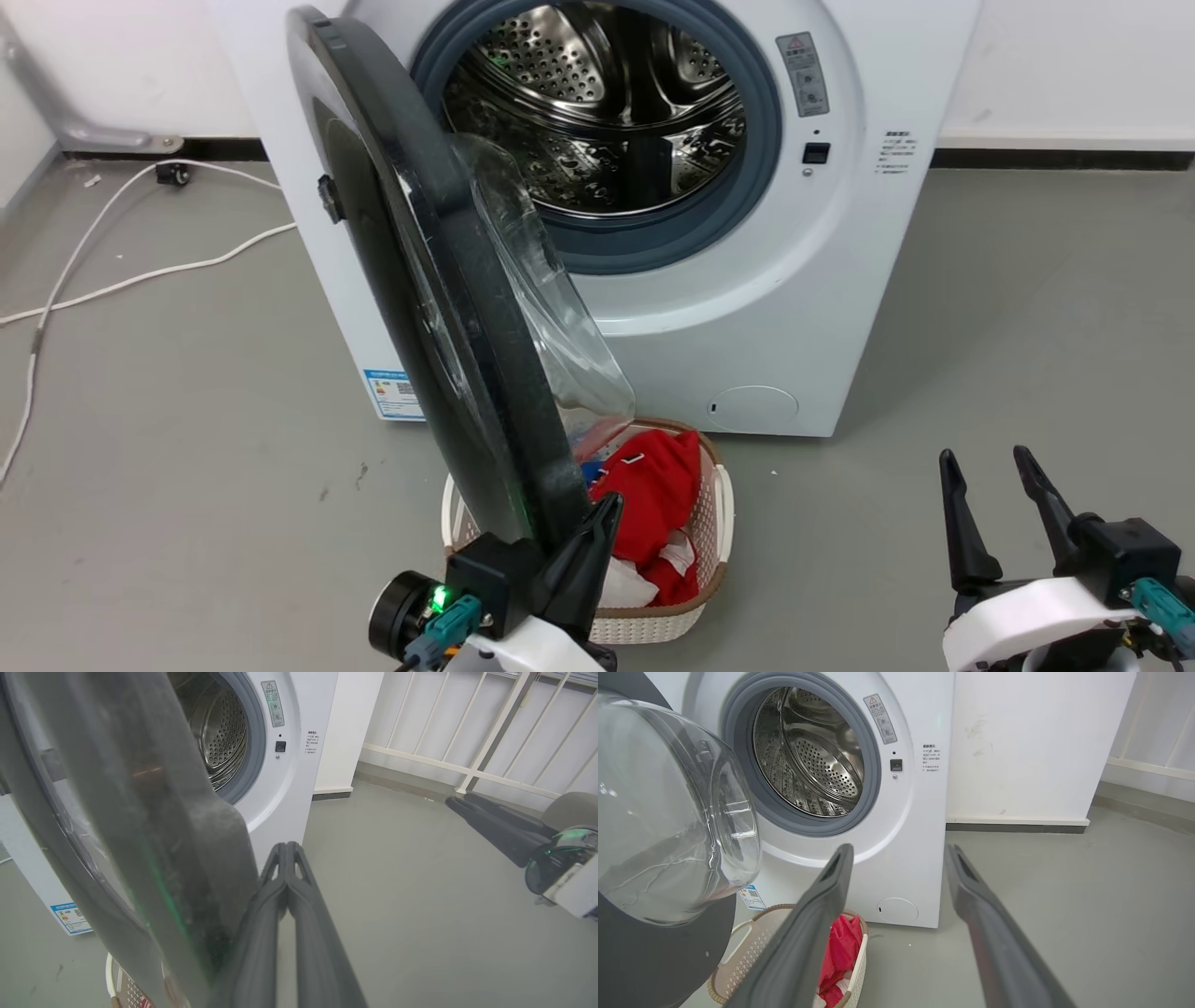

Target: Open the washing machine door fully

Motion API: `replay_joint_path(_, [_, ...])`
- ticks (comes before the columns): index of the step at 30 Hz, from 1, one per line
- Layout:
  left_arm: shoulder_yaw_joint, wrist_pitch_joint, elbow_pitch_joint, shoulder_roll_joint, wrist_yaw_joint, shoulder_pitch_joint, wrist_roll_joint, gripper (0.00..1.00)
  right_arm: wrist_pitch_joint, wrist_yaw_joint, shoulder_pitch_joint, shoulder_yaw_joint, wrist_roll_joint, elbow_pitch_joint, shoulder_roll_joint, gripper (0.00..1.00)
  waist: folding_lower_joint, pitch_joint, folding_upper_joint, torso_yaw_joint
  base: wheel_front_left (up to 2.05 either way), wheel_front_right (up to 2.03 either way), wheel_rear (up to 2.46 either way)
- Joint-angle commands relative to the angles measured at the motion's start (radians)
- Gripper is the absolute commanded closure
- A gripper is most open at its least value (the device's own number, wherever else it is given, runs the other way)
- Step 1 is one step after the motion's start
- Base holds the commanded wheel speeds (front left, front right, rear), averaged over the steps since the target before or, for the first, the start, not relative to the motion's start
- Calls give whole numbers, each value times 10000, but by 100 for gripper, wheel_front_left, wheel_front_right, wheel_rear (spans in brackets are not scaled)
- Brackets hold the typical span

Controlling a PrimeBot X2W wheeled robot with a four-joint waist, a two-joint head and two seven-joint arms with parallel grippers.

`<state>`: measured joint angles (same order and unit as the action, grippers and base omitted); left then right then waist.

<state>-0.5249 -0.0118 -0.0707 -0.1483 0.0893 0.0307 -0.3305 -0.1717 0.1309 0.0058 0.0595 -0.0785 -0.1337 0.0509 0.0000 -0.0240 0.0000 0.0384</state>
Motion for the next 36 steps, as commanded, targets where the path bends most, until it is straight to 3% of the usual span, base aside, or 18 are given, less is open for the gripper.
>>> replay_joint_path(1, [274, -16, -30, -193, 193, -63, 20, 100, -51, -3, -79, 23, -5, -33, -12, 0, 0, 21, 0, 122, 0, 0, 0])
replay_joint_path(11, [418, -351, -1361, -245, 645, -516, -120, 100, -213, -3, -110, 479, 222, 78, -14, 0, 0, 177, 0, 1431, 0, 0, 0])
replay_joint_path(21, [1013, -305, -905, -469, 989, -678, -417, 100, -141, -3, -338, 558, 289, 102, -12, 0, 0, 424, 0, 2800, 0, 0, 0])
replay_joint_path(27, [1699, 121, -542, -548, 952, -368, -836, 100, -108, -3, -396, 602, 417, 200, -8, 0, 0, 563, 0, 3078, 0, 0, 0])
replay_joint_path(36, [3528, 729, 470, -1311, 1143, 11, -1572, 100, -94, -3, -473, 484, 302, 168, -9, 0, 0, 827, 0, 2702, 0, 0, 0])
